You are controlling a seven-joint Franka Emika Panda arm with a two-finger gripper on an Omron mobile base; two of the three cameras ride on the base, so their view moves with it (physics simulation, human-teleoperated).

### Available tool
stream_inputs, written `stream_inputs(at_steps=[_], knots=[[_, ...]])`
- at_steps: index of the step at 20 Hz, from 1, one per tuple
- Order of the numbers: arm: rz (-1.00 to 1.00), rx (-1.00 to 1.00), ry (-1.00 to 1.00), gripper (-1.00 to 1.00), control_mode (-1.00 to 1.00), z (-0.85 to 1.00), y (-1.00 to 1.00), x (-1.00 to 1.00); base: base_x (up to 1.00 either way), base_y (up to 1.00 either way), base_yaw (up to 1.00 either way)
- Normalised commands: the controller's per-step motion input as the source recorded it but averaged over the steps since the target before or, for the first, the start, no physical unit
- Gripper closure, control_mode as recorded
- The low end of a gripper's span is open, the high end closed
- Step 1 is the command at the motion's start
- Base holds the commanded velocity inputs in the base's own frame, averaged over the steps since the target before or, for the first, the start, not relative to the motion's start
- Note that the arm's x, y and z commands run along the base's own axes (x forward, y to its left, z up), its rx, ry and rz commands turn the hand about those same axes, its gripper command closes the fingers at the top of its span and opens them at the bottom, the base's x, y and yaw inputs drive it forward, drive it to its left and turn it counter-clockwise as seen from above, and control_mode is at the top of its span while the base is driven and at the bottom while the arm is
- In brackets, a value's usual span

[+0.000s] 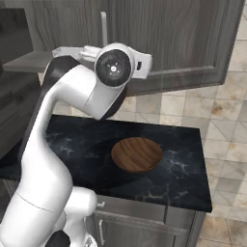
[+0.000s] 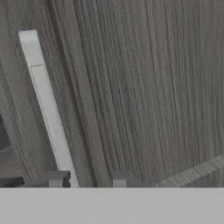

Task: Open the cabinet. Pick the peach and banana from the cabinet and place them into the bowl. Then close the cabinet.

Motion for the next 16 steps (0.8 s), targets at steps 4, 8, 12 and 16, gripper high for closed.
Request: stream_inputs(at_steps=[4, 8, 12, 16], knots=[[0.02, 0.04, -0.14, 1.0, -1.0, 0.15, -1.0, -1.0, 0.0, 0.0, 0.0], [0.16, 0.0, -0.37, 1.0, -1.0, -0.9, -0.9, -1.0, 0.0, 0.0, 0.0], [0.07, 0.07, -0.37, -1.0, -1.0, -0.96, 0.14, -0.98, 0.0, 0.0, 0.0], [0.0, 0.0, -0.21, -1.0, -1.0, -0.6, 1.0, -0.52, 0.0, 0.0, 0.0]])
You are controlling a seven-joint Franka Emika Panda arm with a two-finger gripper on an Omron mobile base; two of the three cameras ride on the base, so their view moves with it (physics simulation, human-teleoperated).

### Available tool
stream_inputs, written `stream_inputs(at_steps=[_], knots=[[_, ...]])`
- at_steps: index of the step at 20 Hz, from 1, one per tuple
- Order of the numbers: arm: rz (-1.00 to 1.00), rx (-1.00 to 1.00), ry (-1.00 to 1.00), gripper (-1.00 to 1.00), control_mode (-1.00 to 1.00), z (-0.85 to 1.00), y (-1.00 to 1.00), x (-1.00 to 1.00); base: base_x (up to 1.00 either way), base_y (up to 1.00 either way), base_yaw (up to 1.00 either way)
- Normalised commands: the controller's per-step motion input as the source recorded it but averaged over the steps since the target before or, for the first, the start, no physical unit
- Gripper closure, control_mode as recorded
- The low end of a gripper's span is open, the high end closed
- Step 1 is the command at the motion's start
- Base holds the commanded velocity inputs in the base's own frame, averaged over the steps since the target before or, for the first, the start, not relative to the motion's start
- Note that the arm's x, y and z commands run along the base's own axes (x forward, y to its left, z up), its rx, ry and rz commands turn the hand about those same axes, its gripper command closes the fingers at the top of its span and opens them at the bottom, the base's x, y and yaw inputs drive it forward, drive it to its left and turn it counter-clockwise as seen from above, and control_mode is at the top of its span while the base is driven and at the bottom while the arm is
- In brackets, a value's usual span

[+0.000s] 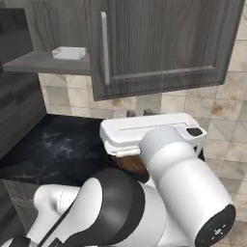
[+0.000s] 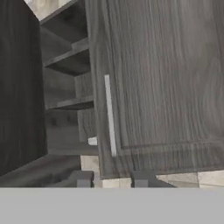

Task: Open the cabinet. Pick the peach and banana from the cabinet and place them into the bowl. Then close the cabinet.

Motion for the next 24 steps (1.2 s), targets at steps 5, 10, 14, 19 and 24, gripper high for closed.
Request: stream_inputs(at_steps=[5, 10, 14, 19, 24], knots=[[-0.04, -0.08, -0.2, -1.0, -1.0, -0.19, 1.0, -0.02, 0.0, 0.0, 0.0], [-0.09, -0.06, -0.16, -1.0, -1.0, -0.08, 1.0, 0.2, 0.0, 0.0, 0.0], [-0.1, -0.02, -0.14, -1.0, -1.0, -0.02, 1.0, 0.39, 0.0, 0.0, 0.0], [-0.16, -0.08, -0.15, -1.0, -1.0, 0.0, 1.0, 0.35, 0.0, 0.0, 0.0], [-0.23, -0.17, -0.18, -1.0, -1.0, 0.0, 1.0, 0.06, 0.0, 0.0, 0.0]])
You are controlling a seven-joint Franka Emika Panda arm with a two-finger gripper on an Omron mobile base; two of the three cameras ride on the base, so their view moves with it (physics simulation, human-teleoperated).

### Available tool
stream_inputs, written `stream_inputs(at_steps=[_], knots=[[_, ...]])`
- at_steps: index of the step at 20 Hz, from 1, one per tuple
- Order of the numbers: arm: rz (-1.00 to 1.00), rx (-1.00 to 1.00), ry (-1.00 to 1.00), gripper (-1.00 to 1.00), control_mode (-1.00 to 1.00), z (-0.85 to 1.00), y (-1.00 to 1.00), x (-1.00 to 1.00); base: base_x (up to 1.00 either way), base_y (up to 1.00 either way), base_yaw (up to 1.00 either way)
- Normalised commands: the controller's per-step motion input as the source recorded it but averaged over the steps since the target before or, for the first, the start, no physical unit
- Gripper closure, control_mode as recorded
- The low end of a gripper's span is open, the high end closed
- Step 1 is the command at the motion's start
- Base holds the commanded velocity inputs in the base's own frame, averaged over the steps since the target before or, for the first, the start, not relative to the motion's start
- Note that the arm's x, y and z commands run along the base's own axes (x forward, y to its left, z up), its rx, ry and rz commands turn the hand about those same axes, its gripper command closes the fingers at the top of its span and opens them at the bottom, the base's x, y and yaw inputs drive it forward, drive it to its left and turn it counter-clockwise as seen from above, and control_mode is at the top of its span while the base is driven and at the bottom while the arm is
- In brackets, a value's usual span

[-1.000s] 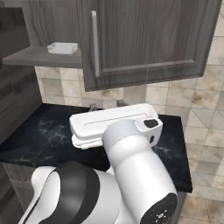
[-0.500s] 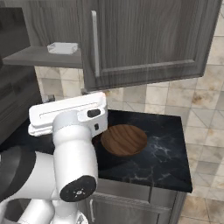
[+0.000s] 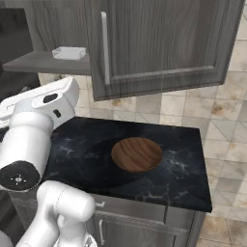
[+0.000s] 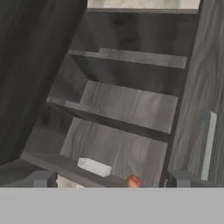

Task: Open the cabinet. Pick the peach and banana from the cabinet and place them into the bowl. Then close the cabinet.

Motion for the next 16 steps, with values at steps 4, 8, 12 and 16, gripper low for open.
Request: stream_inputs(at_steps=[4, 8, 12, 16], knots=[[-0.43, -0.28, -0.1, -1.0, -1.0, 0.0, 0.98, 0.44, 0.0, 0.0, 0.0], [-0.4, -0.17, 0.01, -1.0, -1.0, 0.0, 0.81, 1.0, 0.0, 0.0, 0.0], [-0.27, -0.04, 0.16, -1.0, -1.0, 0.0, 0.35, 1.0, 0.0, 0.0, 0.0], [-0.28, 0.0, 0.24, -1.0, -1.0, 0.0, -0.13, 1.0, 0.0, 0.0, 0.0]])
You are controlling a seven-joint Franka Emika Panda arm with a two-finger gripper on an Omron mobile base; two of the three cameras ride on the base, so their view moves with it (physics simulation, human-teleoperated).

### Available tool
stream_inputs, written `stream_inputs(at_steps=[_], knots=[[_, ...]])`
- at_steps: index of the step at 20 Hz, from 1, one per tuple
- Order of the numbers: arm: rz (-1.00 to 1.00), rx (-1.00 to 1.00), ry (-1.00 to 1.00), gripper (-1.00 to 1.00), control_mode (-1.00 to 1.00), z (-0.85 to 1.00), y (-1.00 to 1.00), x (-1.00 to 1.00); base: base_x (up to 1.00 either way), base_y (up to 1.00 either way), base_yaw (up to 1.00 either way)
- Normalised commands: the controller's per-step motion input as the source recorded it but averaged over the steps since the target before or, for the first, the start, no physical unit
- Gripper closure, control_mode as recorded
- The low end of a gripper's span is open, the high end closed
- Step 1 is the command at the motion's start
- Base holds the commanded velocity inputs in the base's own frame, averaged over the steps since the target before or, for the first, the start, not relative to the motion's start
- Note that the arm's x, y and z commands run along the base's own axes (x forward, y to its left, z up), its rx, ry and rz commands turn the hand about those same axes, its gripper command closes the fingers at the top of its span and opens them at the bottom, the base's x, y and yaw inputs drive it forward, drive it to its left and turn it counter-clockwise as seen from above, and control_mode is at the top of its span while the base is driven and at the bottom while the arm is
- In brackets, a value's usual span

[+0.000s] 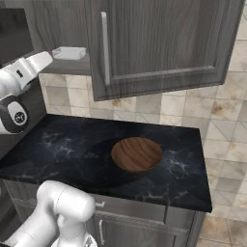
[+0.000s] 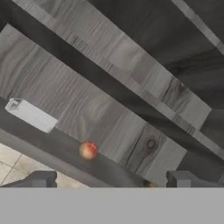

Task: Open the cabinet. Pick the peach and banana from the cabinet and place them into the bowl. Then close the cabinet.

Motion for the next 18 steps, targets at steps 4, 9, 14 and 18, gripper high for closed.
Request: stream_inputs(at_steps=[4, 9, 14, 18], knots=[[-0.08, 0.08, 0.14, -1.0, -1.0, 0.0, -0.59, 0.75, 0.0, 0.0, 0.0], [0.0, 0.01, 0.01, -1.0, -1.0, -0.01, -0.13, 0.12, 0.0, 0.0, 0.0], [0.0, 0.0, 0.02, -1.0, -1.0, -0.22, -0.17, 0.43, 0.0, 0.0, 0.0], [-0.01, 0.0, 0.01, -1.0, -1.0, -0.31, -0.18, 0.82, 0.0, 0.0, 0.0]])
